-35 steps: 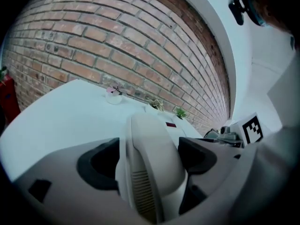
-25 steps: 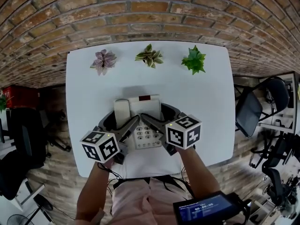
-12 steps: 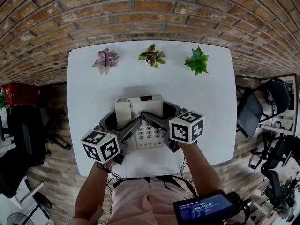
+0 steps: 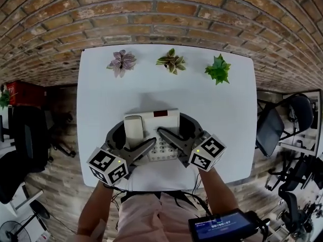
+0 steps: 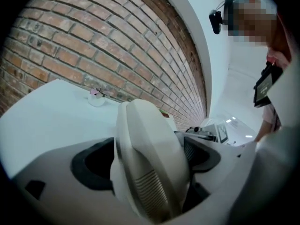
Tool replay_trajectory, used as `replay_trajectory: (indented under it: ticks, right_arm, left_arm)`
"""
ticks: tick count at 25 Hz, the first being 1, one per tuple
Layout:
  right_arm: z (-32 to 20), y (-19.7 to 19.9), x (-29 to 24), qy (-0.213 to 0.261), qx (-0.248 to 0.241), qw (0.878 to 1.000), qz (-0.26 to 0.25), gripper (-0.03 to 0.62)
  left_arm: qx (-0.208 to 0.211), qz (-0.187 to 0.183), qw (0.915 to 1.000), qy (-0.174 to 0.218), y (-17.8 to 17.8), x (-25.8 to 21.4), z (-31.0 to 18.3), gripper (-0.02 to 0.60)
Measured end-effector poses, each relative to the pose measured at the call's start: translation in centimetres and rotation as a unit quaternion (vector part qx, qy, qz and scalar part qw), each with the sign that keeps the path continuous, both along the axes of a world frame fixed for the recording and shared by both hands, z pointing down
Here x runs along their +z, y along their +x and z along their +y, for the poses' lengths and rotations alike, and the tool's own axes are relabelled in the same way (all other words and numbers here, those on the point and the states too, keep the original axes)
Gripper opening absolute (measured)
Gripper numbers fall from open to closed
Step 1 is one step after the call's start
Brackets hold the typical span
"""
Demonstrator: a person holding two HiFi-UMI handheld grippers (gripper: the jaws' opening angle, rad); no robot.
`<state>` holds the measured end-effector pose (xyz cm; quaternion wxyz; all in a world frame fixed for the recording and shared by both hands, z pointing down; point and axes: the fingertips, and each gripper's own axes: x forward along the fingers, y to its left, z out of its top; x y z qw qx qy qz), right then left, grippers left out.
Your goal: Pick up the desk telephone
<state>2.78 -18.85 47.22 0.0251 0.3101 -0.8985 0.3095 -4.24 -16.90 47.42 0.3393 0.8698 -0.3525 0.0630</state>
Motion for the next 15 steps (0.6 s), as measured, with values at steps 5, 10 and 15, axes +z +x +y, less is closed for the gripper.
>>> replay_trajectory:
  ticks: [5,10,15]
  right_arm:
    - [0.7,-0.3,0.1,0.01,-0.004,1.0,-0.016,0.311]
    - [0.9,0.2,0.0,0.014,-0.007,1.0,-0.021,0.311]
    - [1.2,-0.4,-0.6,0.034,-0.025,0.999,-0.023,0.335]
  left_arm:
    - [0.021,0.068,0.9967,-0.037,-0.1,0.7,0.5,0.471]
    - [0.021,0.069,0.9972,-0.019,0.0,0.2,0.5,0.469]
    - [0.005,0.044,0.9984,0.034,-0.4,-0.8,1.1,0.468]
